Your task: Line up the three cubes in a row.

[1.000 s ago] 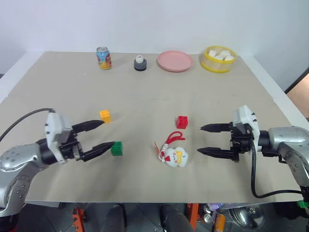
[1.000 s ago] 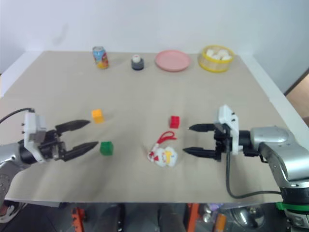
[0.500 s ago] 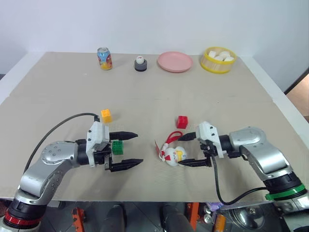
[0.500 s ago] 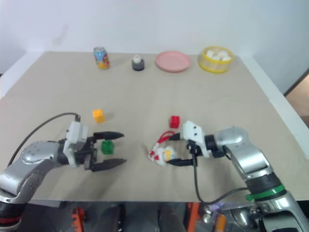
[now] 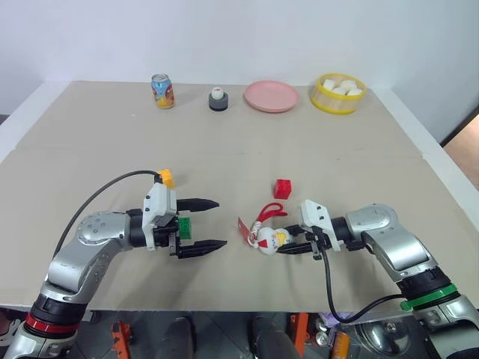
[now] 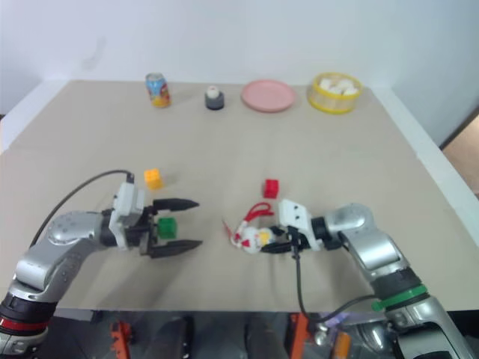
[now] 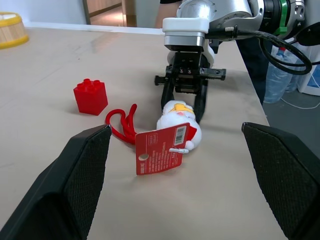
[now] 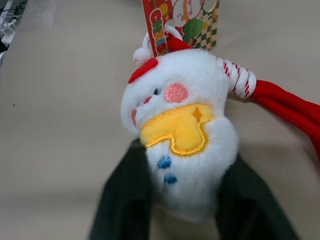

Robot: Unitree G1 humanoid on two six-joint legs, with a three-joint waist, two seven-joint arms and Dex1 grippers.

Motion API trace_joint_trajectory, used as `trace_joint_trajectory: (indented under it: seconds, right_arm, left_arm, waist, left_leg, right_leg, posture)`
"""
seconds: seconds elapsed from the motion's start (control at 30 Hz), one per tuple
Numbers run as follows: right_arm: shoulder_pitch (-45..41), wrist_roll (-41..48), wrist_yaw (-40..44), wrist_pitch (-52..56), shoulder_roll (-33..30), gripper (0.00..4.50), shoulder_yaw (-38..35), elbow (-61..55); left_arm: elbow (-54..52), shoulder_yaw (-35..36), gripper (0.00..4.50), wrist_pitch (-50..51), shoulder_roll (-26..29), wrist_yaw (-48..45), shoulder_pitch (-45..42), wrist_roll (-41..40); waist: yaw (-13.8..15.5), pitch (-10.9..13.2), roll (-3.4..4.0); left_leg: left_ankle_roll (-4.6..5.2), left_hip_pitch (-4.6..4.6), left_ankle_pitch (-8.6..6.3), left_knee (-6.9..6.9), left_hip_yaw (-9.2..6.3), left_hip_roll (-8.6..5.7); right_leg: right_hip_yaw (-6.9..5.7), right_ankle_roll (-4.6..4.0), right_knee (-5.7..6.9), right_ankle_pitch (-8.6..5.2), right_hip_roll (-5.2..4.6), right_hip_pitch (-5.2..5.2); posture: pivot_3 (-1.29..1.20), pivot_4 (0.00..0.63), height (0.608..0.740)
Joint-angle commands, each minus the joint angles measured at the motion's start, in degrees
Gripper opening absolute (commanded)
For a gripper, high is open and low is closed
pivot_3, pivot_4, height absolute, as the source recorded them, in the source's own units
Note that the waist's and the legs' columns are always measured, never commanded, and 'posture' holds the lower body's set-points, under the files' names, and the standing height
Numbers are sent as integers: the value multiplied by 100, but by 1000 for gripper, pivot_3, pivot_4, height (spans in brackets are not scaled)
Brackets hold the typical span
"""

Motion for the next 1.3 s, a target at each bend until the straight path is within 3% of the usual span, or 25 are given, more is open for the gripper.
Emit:
trace_joint_trajectory:
  seconds: [0.03, 0.07, 0.2, 0.4, 0.5, 0.57, 0.63, 0.73, 0.93, 1.0, 1.23, 1.27, 1.3]
  right_arm:
    - [252, -106, 31, -53, -198, 206, -155, 93]
    - [335, -95, 7, -30, -223, 13, -190, 111]
    - [577, 45, -284, 218, -305, 13, -601, 124]
    - [776, 1134, -419, 1358, -1153, 13, -2497, 52]
    - [908, 997, -435, 1182, -1727, 13, -3149, 547]
    - [895, 884, -507, 997, -1903, 13, -3319, 878]
    - [302, 371, -1426, 400, -1894, 13, -3352, 1764]
    - [-623, -192, -2689, 14, -1588, 13, -3166, 2630]
    - [-1197, -1062, -3903, -564, -833, 13, -2538, 3280]
    - [-1260, -1074, -3982, -584, -600, 943, -2479, 3385]
    - [-1368, -1162, -4001, -267, -292, 3363, -2266, 3415]
    - [-1386, -1065, -3901, -231, -267, 3667, -2314, 3382]
    - [-1415, -1030, -3867, -239, -262, 3667, -2341, 3365]
  left_arm:
    - [20, -22, 4313, -158, -111, -53, -107, 2]
    - [62, -29, 4313, -153, -168, -48, -144, -22]
    - [313, -141, 4313, -192, -344, -185, -385, 21]
    - [932, -332, 4313, -392, -653, -388, -944, 197]
    - [1183, -407, 4313, -473, -780, -456, -1116, 285]
    - [1309, -430, 4313, -520, -839, -503, -1193, 325]
    - [1521, -494, 4313, -633, -983, -550, -1348, 388]
    - [1720, -560, 4313, -729, -1184, -604, -1531, 428]
    - [1922, -598, 4313, -818, -1367, -699, -1673, 513]
    - [1936, -604, 4313, -836, -1390, -716, -1678, 536]
    - [1853, -572, 4313, -798, -1398, -678, -1619, 536]
    - [1829, -567, 4313, -791, -1389, -676, -1591, 532]
    - [1804, -561, 4313, -782, -1376, -673, -1558, 525]
  waist:
    - [1, -1, -1]
    - [11, -2, -2]
    - [37, -2, -2]
    - [82, 6, 12]
    - [82, 5, 13]
    - [76, 4, 13]
    - [11, 4, 14]
    - [-57, 4, 26]
    - [-129, 3, 28]
    - [-143, 3, 30]
    - [-148, 5, 39]
    - [-147, 5, 40]
    - [-148, 5, 40]
  left_leg:
    - [0, 0, 0, 2, -2, 0]
    - [0, 1, 0, 4, -1, -1]
    - [0, -4, 0, 36, -17, -7]
    - [18, -17, 12, 62, -9, -26]
    - [20, -12, 12, 57, -5, -21]
    - [20, -9, 12, 48, -7, -21]
    - [21, -6, 11, 43, -6, -18]
    - [22, -7, 12, 46, 18, -18]
    - [29, -5, 17, 38, 10, -19]
    - [29, -11, 17, 38, 10, -23]
    - [31, -17, 15, 35, 7, -34]
    - [31, -16, 16, 35, 3, -33]
    - [31, -15, 16, 35, 2, -33]
  right_leg:
    - [0, 0, 0, 0, 0, 2]
    - [0, 1, 0, 0, 0, 4]
    - [-7, 8, 0, 2, -2, 23]
    - [6, 22, 0, 21, -18, 25]
    - [6, 22, 0, 25, -15, 23]
    - [4, 20, 0, 23, -12, 20]
    - [4, 17, 0, 21, -9, 19]
    - [20, 22, 0, 36, -13, 7]
    - [24, 24, 0, 38, -6, 7]
    - [32, 35, 0, 35, -7, 7]
    - [44, 70, -1, 39, -10, 9]
    - [42, 68, -1, 39, -9, 10]
    - [41, 64, 0, 38, -8, 11]
  posture:
    - [0, 150, 740]
    - [0, 150, 740]
    - [0, 150, 740]
    - [0, 150, 740]
    - [0, 150, 740]
    - [0, 150, 740]
    - [0, 150, 740]
    - [0, 150, 740]
    - [0, 150, 740]
    - [0, 150, 740]
    - [0, 150, 740]
    - [0, 150, 740]
    - [0, 150, 740]
